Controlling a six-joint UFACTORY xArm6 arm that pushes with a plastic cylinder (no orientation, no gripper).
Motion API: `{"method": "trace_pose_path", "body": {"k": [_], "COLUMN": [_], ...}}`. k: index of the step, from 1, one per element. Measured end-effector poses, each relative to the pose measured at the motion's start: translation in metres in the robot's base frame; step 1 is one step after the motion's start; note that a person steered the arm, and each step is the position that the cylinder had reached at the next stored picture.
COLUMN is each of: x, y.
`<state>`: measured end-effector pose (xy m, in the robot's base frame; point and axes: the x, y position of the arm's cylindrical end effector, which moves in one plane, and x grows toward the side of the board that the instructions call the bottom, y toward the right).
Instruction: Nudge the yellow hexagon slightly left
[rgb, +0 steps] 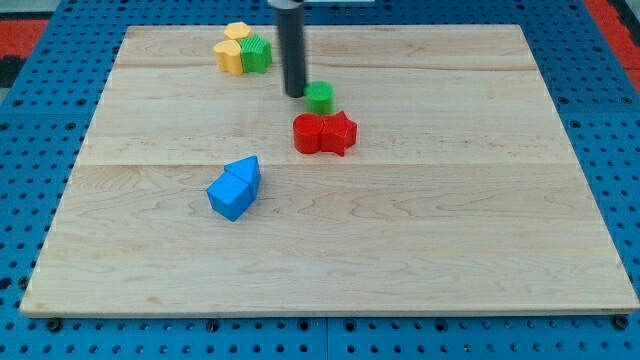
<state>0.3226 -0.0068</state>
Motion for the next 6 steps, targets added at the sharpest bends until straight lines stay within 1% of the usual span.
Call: {"method": "trace_pose_path", "body": {"k": [1, 2, 3, 4, 5, 6], "x": [-0.006, -0.053, -0.111, -0.122, -0.118, -0.085], "y": [0.000, 0.021, 0.013, -0.078, -0.116, -0.069]}}
